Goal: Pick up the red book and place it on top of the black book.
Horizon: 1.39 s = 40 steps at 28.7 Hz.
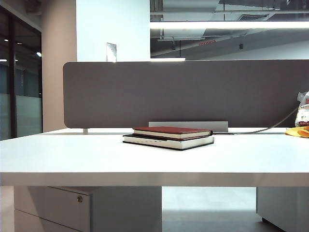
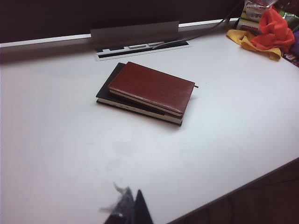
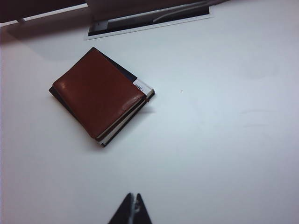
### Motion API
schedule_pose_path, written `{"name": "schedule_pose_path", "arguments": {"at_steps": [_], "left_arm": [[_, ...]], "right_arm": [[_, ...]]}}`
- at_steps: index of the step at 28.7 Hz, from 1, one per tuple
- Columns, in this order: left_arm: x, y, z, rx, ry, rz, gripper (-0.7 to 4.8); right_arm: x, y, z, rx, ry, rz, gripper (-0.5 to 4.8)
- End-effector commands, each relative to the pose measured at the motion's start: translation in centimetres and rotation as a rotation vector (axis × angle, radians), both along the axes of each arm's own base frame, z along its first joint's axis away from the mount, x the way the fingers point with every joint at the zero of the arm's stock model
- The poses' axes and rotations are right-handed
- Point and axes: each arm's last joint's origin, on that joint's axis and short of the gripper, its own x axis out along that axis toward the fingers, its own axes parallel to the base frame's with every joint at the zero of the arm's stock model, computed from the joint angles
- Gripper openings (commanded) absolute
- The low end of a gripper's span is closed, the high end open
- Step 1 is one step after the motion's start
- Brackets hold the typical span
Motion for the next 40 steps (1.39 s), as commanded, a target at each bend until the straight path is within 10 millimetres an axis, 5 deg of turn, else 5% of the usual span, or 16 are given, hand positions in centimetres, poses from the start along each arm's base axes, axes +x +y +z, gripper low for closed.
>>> {"name": "schedule_pose_path", "arguments": {"at_steps": [1,22,40], "left_arm": [[-0.6,0.1,0.1,-0.009,0.004,-0.002,-0.05],[-3.8,0.8,0.6,-0.028,-0.031,0.002,-0.05],[-5.8,1.3,-0.2,-0.025,-0.068,0.024,-0.05]], "right_arm": [[-1.3,0.0,0.7,-0.016,-0.016,0.004,-0.03],[-8.9,0.0,3.0,-0.076,-0.109,0.006,-0.03],[-15.8,0.0,-6.0,-0.037,-0.219,-0.033,-0.03]]}}
